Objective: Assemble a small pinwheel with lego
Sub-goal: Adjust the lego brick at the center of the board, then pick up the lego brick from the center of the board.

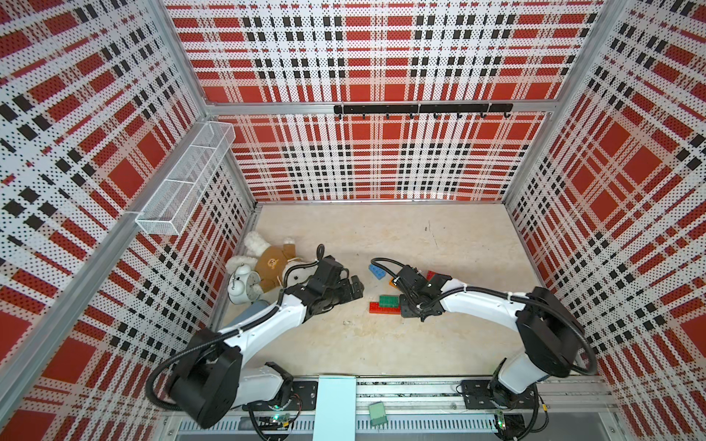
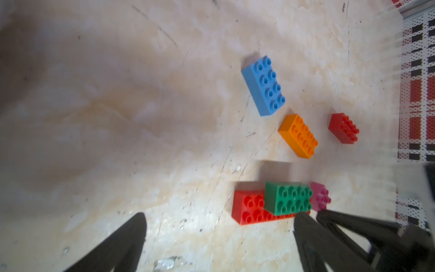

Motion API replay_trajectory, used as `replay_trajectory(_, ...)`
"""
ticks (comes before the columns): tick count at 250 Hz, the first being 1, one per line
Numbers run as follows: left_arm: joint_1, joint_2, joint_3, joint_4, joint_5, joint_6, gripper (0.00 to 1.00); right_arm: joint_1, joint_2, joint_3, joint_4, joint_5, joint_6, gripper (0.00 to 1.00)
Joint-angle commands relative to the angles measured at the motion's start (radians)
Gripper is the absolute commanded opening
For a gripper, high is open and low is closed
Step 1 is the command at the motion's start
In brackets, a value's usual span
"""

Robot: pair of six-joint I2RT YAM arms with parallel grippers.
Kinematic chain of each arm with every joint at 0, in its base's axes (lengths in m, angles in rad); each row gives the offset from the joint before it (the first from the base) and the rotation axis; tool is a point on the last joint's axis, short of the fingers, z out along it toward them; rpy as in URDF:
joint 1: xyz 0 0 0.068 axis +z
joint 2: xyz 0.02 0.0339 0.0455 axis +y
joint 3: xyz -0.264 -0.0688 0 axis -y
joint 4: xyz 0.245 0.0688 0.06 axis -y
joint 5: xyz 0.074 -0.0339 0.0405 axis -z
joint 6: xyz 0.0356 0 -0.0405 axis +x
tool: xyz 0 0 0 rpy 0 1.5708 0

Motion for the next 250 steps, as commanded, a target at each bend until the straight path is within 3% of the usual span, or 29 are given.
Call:
replay_trajectory(1,-0.032,0.127,0.145,-0.073,-0.115,0.012,0.99,-0.030,-0.093,-0.014,0.078,0.034,-0.025,0.15)
replay_trajectory(42,-0.054,0.340,0.341,-0.139,-0.143,-0.063,0.99,-0.112,-0.185,-0.059,0.099,0.036,-0.060,0.22)
replay_trajectory(97,-0.094,0.575,0.648,-0.332,-0.216,-0.132,0.90,-0.219,-0.313,-0.110,0.128,0.026,-0.113,0.57)
replay_trajectory(155,-0.118,0.746,0.872,-0.525,-0.244,-0.250,0.77,-0.271,-0.374,-0.132,0.136,0.024,-0.160,0.79)
replay_trajectory(184,-0.119,0.776,0.903,-0.529,-0.251,-0.283,0.72,-0.276,-0.398,-0.145,0.152,0.023,-0.171,0.85)
replay_trajectory(250,-0.101,0.837,0.960,-0.540,-0.228,-0.314,0.64,-0.280,-0.426,-0.202,0.236,-0.051,-0.159,0.84)
